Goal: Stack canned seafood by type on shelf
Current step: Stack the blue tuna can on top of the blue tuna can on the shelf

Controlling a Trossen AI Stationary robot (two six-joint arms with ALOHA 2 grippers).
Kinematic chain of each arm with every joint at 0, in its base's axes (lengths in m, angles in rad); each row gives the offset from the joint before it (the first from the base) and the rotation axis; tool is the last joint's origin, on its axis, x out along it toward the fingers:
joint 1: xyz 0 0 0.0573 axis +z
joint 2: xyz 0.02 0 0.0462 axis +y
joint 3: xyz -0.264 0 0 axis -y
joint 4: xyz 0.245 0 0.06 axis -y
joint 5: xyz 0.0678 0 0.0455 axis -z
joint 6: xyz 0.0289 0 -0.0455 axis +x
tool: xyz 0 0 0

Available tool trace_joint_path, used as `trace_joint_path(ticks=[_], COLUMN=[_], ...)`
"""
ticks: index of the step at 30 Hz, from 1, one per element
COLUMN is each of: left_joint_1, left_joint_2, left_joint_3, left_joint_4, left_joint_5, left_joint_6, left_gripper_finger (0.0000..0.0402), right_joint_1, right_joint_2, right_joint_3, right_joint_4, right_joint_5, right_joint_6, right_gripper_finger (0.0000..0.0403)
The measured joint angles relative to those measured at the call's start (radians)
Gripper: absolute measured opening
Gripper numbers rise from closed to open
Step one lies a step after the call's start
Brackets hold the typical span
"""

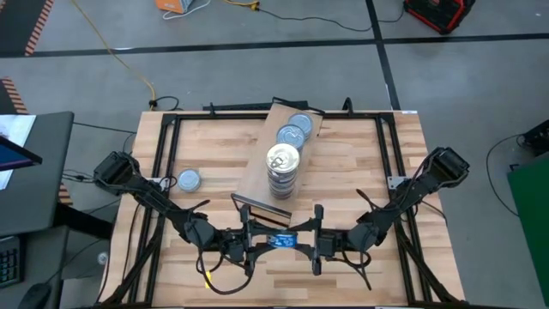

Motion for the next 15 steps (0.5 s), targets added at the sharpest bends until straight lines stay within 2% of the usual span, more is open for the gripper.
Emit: trace_joint_path(ticks=[3,9,12,15], left_joint_1=[0.0,-0.004,-0.019,-0.039], left_joint_2=[0.0,-0.012,-0.05,-0.084], left_joint_3=[0.0,0.0,0.0,0.009], left_joint_4=[-0.005,-0.02,-0.026,-0.029], left_joint_5=[-0.003,-0.044,-0.069,-0.063], left_joint_6=[-0.004,-0.062,-0.073,-0.093], left_gripper_finger=[0.0142,0.0153,0.0181,0.0218], right_joint_1=[0.0,0.017,0.037,0.049], right_joint_2=[-0.002,-0.024,-0.072,-0.128], right_joint_3=[0.0,0.0,0.0,0.0], right_joint_4=[-0.003,-0.031,-0.095,-0.194], right_joint_5=[0.002,0.028,0.071,0.067], right_joint_6=[0.0,0.008,0.053,0.127], right_gripper_finger=[0.0163,0.0164,0.0164,0.0164])
